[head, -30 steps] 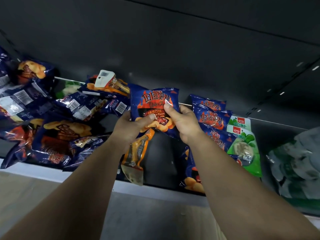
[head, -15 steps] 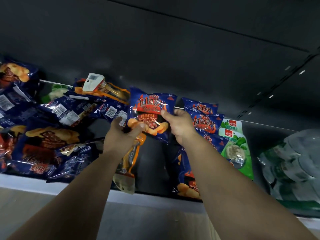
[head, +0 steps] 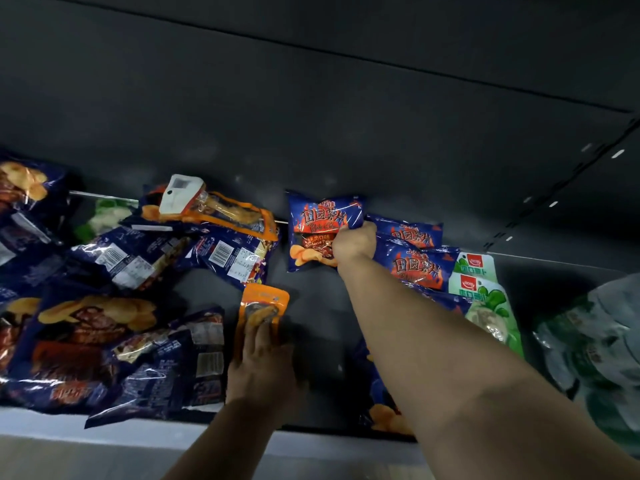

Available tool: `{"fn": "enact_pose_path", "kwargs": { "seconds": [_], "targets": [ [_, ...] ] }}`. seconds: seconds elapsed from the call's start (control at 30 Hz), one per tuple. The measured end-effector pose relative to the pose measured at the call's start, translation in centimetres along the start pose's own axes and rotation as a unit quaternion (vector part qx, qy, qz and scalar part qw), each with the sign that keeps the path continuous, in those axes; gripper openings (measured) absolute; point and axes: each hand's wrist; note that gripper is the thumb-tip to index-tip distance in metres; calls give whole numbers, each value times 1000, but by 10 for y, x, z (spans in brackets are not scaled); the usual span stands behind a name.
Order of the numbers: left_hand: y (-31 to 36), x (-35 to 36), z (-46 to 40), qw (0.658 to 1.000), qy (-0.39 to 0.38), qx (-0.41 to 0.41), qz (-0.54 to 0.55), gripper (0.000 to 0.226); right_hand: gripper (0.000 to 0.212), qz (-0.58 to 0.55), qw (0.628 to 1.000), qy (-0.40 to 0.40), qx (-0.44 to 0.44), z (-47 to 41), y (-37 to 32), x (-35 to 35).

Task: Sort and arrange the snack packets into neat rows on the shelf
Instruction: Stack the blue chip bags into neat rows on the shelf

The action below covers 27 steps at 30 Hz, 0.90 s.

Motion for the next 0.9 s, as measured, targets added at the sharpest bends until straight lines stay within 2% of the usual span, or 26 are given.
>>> {"fn": "enact_pose_path", "kwargs": {
  "seconds": [0.07, 0.17, 0.3, 0.4, 0.53, 0.9],
  "targets": [
    [-4, 2, 1, 1000, 1, -17, -8, 59, 25, -21, 1000, 4, 15, -1, 1, 5],
    [-10, 6, 1, 1000, 11, -9, -27, 55, 36, -22, 999, 20, 35, -2, 6, 10],
    [-16, 8, 2, 999, 20, 8, -35, 51, 43, -28, 997, -48, 56, 1, 18, 14],
    [-18, 8, 2, 999, 21, 13, -33, 51, 38, -25, 997, -3, 70, -1, 21, 11],
    [-19, 9, 3, 999, 16, 11, -30, 55, 33, -48, 999, 17, 19, 1, 16, 13],
    [-18, 7, 4, 999, 9, 5, -32, 50, 52, 13, 999, 29, 33, 6, 26, 12]
  ]
}}
Point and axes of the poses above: each hand's wrist, its own z-axis away from the middle knuckle, its own x-axis out of the palm, y = z × x, and after that the axes turned 6 degrees about -y, right-handed
